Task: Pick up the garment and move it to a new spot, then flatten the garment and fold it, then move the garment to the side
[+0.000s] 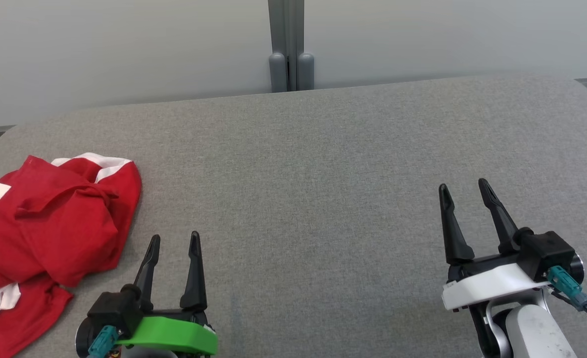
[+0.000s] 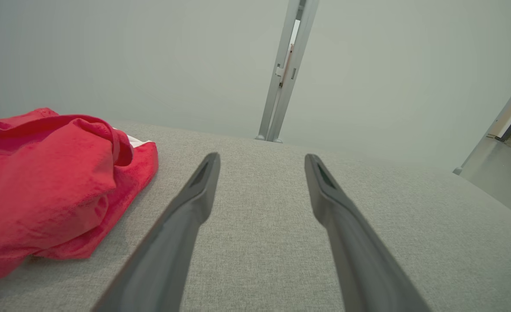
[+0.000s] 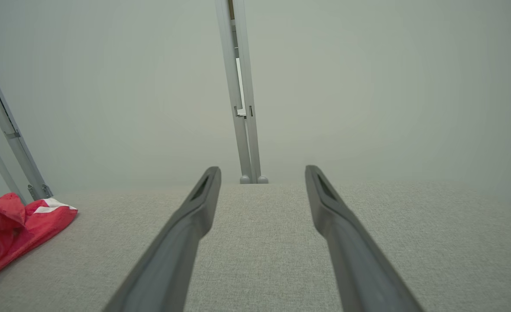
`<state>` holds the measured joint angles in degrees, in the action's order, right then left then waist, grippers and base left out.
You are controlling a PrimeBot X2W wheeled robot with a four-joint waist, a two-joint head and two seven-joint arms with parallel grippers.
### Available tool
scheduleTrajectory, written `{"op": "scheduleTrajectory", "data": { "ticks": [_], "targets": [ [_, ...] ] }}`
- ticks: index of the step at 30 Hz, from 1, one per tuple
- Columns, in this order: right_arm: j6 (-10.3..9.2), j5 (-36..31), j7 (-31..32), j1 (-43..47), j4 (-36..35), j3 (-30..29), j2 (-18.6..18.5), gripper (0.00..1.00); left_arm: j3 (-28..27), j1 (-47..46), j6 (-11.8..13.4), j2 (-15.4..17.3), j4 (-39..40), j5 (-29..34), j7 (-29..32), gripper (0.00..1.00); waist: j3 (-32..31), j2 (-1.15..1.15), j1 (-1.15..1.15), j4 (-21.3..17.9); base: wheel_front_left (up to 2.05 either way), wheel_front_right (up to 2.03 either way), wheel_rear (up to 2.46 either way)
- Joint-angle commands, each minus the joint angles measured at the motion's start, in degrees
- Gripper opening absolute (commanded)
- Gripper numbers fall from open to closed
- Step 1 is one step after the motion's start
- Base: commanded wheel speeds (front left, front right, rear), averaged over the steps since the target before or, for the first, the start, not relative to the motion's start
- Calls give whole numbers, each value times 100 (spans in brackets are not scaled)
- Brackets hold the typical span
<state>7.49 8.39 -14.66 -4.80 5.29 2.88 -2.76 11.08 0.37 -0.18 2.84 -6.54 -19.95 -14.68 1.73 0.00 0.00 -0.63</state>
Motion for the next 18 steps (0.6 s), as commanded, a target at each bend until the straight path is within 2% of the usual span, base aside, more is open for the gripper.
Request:
{"op": "scheduleTrajectory", "data": {
  "ticks": [1,11,18],
  "targets": [
    [0,-111,-44,1,18,17,-21,100,10,58,19,10,-11,95,-43,100,-2,0,0,-3,0,0,0],
    [0,-38,-58,17,138,11,-21,100,33,24,18,10,-74,103,-49,100,-15,0,0,48,0,0,0],
    [0,-20,-58,95,202,56,-21,100,-58,20,57,11,-115,31,-48,100,-52,0,0,388,0,0,0]
  ]
}}
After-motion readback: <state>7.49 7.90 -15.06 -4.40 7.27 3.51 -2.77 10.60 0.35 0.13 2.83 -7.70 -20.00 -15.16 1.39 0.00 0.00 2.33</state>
